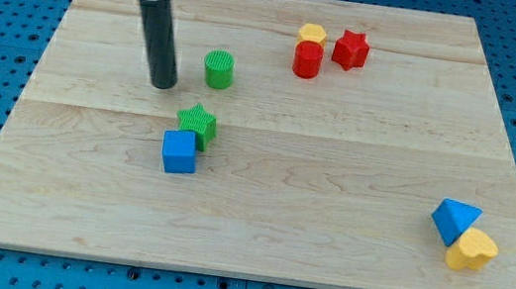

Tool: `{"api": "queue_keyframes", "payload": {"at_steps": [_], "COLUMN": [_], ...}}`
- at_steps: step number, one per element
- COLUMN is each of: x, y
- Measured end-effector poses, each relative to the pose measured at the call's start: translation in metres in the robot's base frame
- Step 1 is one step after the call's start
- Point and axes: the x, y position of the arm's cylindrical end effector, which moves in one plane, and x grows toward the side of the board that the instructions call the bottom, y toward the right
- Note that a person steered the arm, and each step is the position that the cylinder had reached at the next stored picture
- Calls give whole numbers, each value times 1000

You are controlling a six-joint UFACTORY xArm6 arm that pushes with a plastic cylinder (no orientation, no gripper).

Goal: Move the green circle closer to the blue triangle

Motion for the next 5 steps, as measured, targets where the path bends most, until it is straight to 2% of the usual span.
{"api": "queue_keyframes", "payload": {"at_steps": [1, 3, 4, 5], "x": [-33, -31, -14, 37], "y": [45, 230, 246, 249]}}
